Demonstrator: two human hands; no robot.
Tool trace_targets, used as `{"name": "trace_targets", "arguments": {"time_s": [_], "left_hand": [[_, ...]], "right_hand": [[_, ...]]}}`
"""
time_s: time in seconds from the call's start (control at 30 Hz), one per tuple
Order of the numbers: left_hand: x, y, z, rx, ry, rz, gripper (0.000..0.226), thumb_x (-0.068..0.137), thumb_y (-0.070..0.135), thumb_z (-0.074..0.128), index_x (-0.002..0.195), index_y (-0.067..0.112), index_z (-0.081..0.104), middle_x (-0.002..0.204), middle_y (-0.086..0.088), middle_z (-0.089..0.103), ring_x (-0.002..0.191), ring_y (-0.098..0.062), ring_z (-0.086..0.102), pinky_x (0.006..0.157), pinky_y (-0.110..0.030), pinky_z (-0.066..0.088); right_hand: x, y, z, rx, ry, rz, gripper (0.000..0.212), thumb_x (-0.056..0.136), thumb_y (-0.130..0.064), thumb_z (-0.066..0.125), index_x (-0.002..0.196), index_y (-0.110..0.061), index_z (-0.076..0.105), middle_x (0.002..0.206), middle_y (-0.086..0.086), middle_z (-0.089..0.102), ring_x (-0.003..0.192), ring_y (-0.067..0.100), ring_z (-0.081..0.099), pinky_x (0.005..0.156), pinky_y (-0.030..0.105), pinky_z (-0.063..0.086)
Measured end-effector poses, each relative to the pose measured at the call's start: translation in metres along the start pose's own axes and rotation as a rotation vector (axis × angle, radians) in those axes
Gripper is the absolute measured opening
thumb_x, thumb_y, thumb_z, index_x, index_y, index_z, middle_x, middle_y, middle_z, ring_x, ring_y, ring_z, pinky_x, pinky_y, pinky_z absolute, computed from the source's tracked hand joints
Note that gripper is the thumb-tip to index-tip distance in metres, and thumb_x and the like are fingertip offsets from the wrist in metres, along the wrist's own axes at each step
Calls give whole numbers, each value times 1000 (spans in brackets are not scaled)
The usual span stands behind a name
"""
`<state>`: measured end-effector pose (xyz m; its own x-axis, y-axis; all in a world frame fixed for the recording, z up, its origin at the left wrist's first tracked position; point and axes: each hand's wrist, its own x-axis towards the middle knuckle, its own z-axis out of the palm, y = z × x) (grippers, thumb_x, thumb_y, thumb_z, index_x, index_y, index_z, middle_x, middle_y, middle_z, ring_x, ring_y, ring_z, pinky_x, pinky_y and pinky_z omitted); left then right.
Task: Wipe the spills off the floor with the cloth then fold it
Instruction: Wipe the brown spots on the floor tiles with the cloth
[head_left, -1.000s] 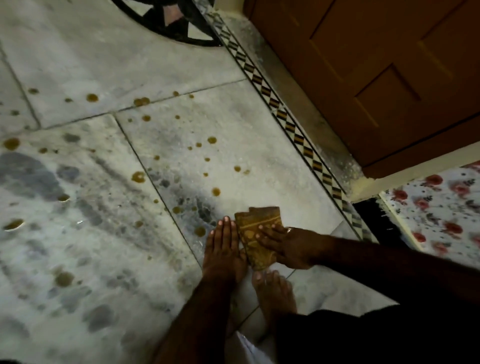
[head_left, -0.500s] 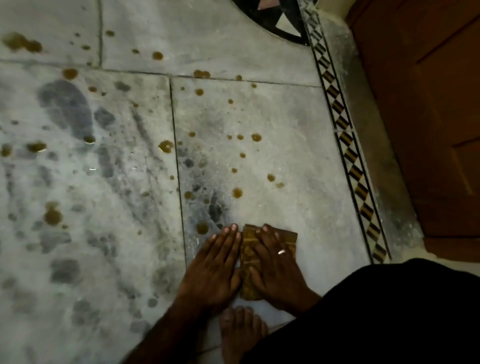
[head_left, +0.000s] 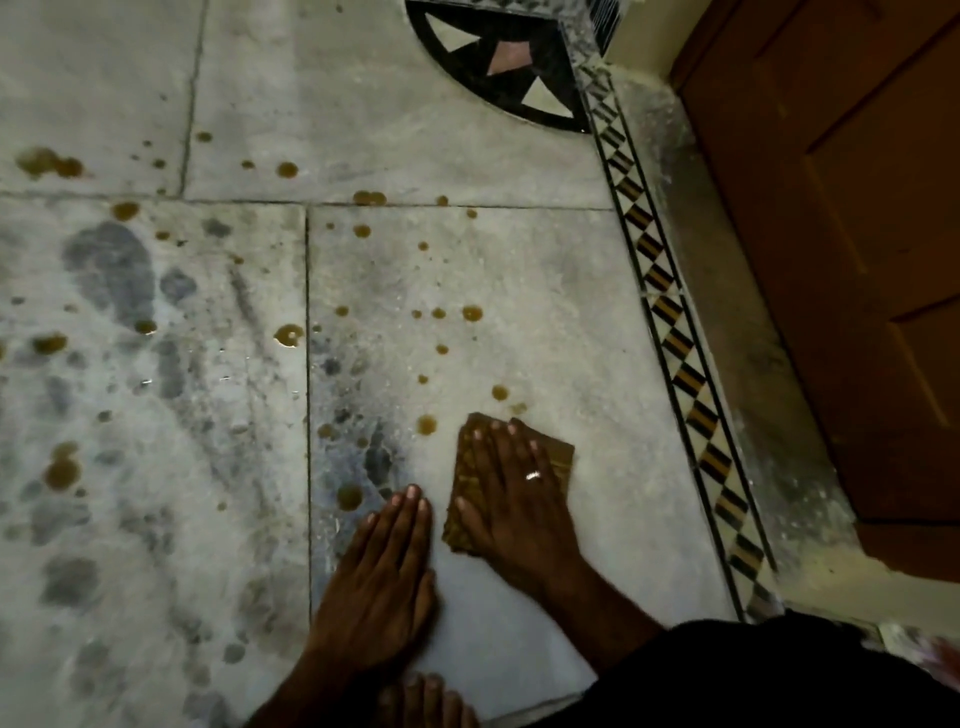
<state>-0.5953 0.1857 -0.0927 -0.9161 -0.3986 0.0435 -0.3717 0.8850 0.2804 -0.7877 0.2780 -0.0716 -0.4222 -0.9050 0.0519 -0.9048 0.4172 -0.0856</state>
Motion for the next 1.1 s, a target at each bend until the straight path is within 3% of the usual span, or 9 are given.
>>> {"name": "trace_targets", "arguments": {"time_s": [0.17,0.27,0.4,0.57,0.7,0.8,0.9,1.1], "left_hand": [[33,4,-1,-27,14,-4,63,97,29,40,151,-2,33,161,-19,29,150,-31,27,118,-49,28],[50,5,3,-53,15,12,64,98,32,45,152,0,33,162,-18,29,151,-30,25,117,-50,31],[50,3,6,-49,29,10,65,98,34,46,152,1,33,162,-16,29,152,-28,25,119,-48,29],[47,3,3,-35,24,12,65,98,33,46,153,1,31,163,-16,27,152,-28,23,122,-46,23],[30,-12,-5,-8,15,-14,64,97,33,46,151,2,35,161,-16,30,151,-28,27,122,-43,21],[18,-22,-14,-2,18,-63,63,96,33,48,150,1,38,160,-15,33,149,-27,31,120,-45,25],[9,-39,-19,20,20,-142,63,97,34,45,151,1,36,161,-15,32,149,-28,31,118,-48,28],[4,-55,-25,56,4,-230,65,98,34,37,153,1,30,163,-16,25,152,-29,23,123,-46,16]], "right_hand": [[-68,21,-9,-17,-53,-66,67,102,-45,45,157,-9,31,165,16,27,154,34,23,117,55,34],[-67,56,-5,-93,-40,132,64,105,-41,42,157,-5,31,165,20,26,153,37,23,117,57,32],[14,79,-4,-2,-25,276,68,105,-47,35,159,-7,25,164,20,29,152,36,28,120,54,28],[66,34,2,-46,-21,76,67,106,-48,32,160,-8,23,166,18,25,155,34,20,125,52,19],[16,24,-5,-32,-75,-190,65,104,-44,40,159,-11,29,166,13,26,155,32,19,119,55,30],[12,43,-3,-52,-33,-102,67,101,-42,45,157,-8,33,165,15,28,153,33,27,116,57,35],[46,39,2,-62,-50,40,69,102,-45,39,159,-8,27,166,16,25,154,33,24,119,56,29],[82,-35,8,-10,-74,-166,70,102,-49,40,160,-14,24,167,12,26,156,30,18,124,51,20]]}}
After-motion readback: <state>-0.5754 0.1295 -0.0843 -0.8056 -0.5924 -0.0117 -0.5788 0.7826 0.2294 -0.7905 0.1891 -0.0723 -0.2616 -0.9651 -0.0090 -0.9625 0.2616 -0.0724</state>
